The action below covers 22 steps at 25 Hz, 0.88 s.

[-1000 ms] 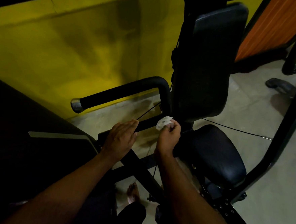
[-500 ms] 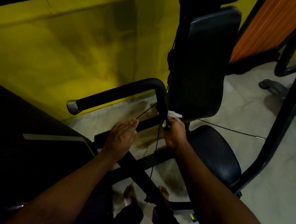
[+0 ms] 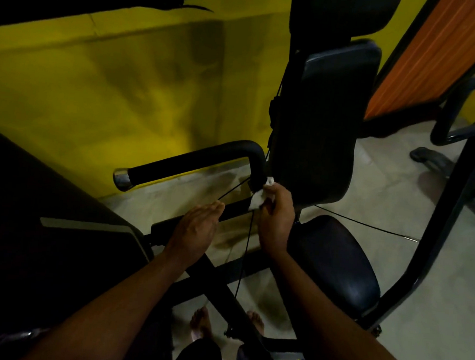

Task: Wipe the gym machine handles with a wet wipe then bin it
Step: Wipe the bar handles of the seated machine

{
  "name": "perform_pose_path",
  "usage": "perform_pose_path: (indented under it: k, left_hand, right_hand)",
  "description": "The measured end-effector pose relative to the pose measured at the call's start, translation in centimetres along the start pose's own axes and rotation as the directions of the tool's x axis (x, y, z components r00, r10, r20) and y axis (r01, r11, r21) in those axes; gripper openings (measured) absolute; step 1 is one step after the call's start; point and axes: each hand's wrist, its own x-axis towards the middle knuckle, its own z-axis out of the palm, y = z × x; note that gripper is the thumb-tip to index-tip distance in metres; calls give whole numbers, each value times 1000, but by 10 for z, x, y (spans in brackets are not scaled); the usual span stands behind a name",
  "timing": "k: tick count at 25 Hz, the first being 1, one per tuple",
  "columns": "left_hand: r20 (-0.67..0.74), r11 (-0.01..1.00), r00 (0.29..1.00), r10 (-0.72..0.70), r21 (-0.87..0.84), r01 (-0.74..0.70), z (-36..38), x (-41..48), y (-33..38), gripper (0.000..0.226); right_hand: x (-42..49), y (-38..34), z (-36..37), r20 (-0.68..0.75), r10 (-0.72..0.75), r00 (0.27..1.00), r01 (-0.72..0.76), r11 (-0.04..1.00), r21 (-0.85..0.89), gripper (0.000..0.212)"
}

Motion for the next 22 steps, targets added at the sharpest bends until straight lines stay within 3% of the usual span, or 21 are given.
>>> perform_pose_path:
  k: [4,7,10,12,14,16,18,20,22]
  left_hand:
    - [1,1000,1000,-11,5,11,-1,0,-3,50]
    - [10,1000,1000,18,10,-18,-2,-3,-3,51]
    - [10,1000,1000,7,-27,-7,-5,-2,0,51]
    - [19,1000,1000,1,-12,0,-6,-5,-1,53]
    - [18,999,1000,18,26,-19,-9,-4,3,52]
    - [3,999,1000,16,28,-16,-9,-5,8,47]
    - [15,1000,1000,-9,8,9,-10,-5,12,46]
    - [19,1000,1000,-12,0,12,-10,-3,14,45]
    - [10,1000,1000,3,-8,-3,-8,-4,11,43]
  right_hand:
    - [2,10,1,64,-141,988,151,970,-191,21]
    - [0,15,-2,189,-374,908,418,842,-341,31]
    - [0,24,-1,265,-392,881,473,743,-475,34]
    - [-2,23,0,313,-424,850,527,706,-473,33]
    - [13,14,-1,216,-396,892,450,819,-358,21]
    - [16,0,-5,100,-233,967,246,959,-143,17]
    - [7,7,-4,-12,-136,991,134,984,-120,21]
    - [-1,8,1,-61,71,996,-67,996,63,22]
    - [-3,8,7,-67,188,980,-174,968,181,23]
